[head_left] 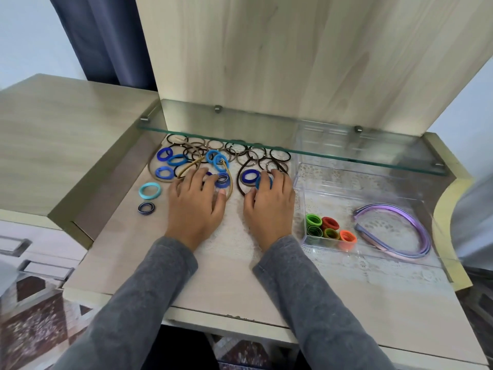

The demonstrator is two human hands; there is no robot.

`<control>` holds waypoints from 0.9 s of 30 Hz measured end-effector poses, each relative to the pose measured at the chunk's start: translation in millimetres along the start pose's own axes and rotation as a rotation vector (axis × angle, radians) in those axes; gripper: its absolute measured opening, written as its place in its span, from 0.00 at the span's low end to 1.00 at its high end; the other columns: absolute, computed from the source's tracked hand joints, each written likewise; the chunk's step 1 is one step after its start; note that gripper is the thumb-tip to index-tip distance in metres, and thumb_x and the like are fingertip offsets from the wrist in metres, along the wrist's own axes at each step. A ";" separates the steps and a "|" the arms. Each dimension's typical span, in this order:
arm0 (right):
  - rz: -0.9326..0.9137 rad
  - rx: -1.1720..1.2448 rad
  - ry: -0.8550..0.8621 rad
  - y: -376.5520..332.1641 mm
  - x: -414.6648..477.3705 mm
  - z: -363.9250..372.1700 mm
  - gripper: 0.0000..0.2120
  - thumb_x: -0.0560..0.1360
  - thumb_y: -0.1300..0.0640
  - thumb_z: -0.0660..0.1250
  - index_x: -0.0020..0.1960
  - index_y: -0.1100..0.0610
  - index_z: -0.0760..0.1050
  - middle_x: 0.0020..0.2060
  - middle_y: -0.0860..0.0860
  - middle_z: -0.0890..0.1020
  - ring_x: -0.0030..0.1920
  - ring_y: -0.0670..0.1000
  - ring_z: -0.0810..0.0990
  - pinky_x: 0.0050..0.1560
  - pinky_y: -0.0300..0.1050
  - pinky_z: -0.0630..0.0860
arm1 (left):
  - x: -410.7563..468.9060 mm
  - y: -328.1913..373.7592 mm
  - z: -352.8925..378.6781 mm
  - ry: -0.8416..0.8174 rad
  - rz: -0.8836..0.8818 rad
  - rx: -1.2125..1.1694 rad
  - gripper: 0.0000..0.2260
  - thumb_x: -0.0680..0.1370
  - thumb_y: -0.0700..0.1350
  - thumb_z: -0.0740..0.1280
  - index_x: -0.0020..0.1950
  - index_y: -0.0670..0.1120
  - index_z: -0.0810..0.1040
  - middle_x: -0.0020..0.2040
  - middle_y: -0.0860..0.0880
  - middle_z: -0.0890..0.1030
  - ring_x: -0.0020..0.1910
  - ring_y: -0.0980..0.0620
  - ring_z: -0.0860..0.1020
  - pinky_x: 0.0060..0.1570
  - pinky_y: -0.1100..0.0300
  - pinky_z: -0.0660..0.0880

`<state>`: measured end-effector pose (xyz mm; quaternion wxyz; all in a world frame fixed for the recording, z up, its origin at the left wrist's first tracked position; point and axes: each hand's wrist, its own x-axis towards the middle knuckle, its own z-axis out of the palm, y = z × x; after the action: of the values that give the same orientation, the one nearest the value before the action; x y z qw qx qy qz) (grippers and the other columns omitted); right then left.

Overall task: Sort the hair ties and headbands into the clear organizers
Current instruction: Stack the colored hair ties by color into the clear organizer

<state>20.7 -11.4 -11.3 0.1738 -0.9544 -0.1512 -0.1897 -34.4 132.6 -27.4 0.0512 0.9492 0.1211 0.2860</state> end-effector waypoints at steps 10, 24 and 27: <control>0.110 -0.066 -0.062 4.9 12.4 14.9 0.24 0.76 0.47 0.55 0.67 0.59 0.71 0.67 0.60 0.72 0.69 0.61 0.63 0.65 0.58 0.62 | 0.2 1.2 -1.5 -0.152 -0.004 -0.042 0.23 0.79 0.56 0.53 0.65 0.47 0.77 0.68 0.45 0.76 0.70 0.44 0.71 0.68 0.43 0.64; 0.143 0.119 -0.092 7.2 12.4 10.4 0.21 0.79 0.49 0.55 0.68 0.58 0.70 0.69 0.52 0.69 0.69 0.56 0.61 0.68 0.55 0.56 | -1.9 -1.3 -7.7 -0.124 -0.116 -0.134 0.08 0.79 0.46 0.65 0.55 0.46 0.80 0.58 0.48 0.79 0.58 0.48 0.76 0.57 0.49 0.70; 0.129 0.172 -0.043 5.9 11.3 6.4 0.21 0.79 0.50 0.56 0.68 0.57 0.71 0.68 0.52 0.71 0.68 0.55 0.62 0.67 0.54 0.58 | -1.4 -1.7 -7.0 -0.126 -0.124 -0.151 0.09 0.77 0.47 0.67 0.55 0.46 0.81 0.58 0.49 0.79 0.58 0.48 0.76 0.55 0.48 0.71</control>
<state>34.7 -11.7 -13.8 0.2637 -0.9476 -0.1088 -0.1439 -39.7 134.1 -22.7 0.1475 0.9494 0.1543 0.2302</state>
